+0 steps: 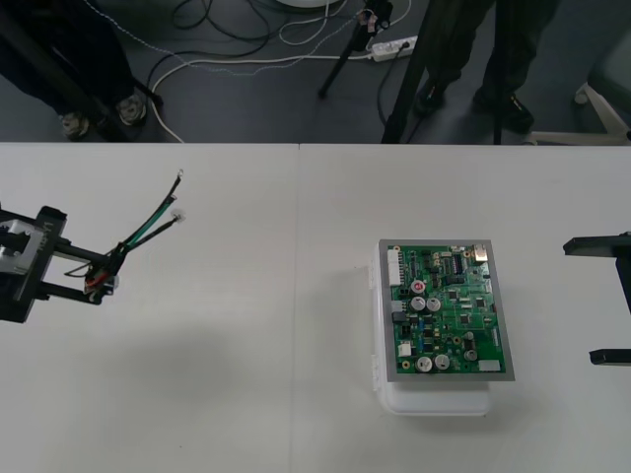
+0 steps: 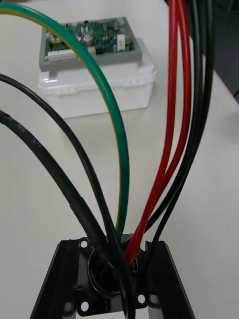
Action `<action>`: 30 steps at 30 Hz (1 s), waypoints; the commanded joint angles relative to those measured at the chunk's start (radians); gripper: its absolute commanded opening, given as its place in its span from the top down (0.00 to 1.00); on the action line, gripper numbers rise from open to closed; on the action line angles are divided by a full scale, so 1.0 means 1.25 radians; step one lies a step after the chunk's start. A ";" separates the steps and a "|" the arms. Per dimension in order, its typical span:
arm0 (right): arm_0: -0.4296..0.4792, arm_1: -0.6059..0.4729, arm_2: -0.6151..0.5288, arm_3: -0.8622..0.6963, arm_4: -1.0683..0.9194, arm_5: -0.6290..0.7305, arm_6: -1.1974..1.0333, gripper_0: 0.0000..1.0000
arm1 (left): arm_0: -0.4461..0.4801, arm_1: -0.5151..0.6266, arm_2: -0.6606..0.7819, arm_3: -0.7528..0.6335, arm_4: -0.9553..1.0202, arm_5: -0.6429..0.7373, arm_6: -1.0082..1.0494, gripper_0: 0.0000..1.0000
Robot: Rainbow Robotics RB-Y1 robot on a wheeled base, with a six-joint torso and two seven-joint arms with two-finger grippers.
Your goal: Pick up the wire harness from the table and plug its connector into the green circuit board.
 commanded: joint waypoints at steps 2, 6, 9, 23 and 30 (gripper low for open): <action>0.009 -0.032 0.005 -0.019 -0.009 -0.005 0.015 0.00 | 0.048 -0.063 0.029 -0.130 0.011 -0.034 0.077 1.00; 0.010 -0.031 0.005 -0.017 -0.009 -0.005 0.012 0.00 | 0.080 -0.098 0.025 -0.223 0.011 -0.034 0.183 1.00; 0.010 -0.032 0.005 -0.019 -0.009 -0.005 0.009 0.00 | 0.103 -0.133 0.025 -0.275 0.011 -0.034 0.246 1.00; 0.009 -0.032 0.005 -0.017 -0.010 -0.005 -0.015 0.00 | 0.147 -0.293 -0.080 -0.373 -0.039 -0.034 0.521 1.00; 0.007 -0.032 0.005 -0.019 -0.010 -0.005 -0.031 0.00 | 0.144 -0.360 -0.148 -0.373 -0.039 -0.034 0.627 1.00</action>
